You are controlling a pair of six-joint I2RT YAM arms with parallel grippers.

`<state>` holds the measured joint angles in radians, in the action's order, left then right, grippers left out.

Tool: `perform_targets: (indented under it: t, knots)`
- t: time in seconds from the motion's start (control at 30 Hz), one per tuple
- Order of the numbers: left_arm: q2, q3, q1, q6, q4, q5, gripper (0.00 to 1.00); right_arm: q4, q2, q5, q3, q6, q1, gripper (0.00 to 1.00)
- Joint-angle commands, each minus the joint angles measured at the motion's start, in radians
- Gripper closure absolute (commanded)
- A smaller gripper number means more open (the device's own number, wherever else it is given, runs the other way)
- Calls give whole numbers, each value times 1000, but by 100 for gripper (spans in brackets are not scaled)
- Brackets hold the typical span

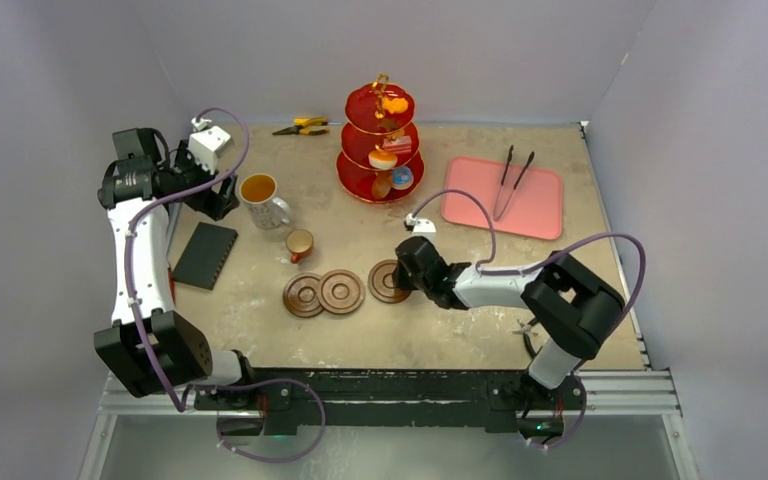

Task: Serve the afternoon tea
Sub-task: Move the coaster to the center of the board.

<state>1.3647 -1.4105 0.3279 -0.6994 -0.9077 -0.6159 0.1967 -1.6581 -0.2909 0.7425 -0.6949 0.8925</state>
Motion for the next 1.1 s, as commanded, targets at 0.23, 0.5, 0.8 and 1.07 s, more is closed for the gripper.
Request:
perform_targets:
  t: [0.23,0.5,0.8,1.07]
  knots:
    - [26,-83,5,-2,-3,-23,24,-190,94,-107,-40,-152,-216,100]
    - [34,-101,5,3,-7,-28,24,-230,197,-202,17,-45,-213,100]
    - [53,-120,4,109,22,-46,24,35,199,-75,89,74,46,100]
    - [53,-122,5,132,36,-32,24,245,-26,99,166,145,178,100]
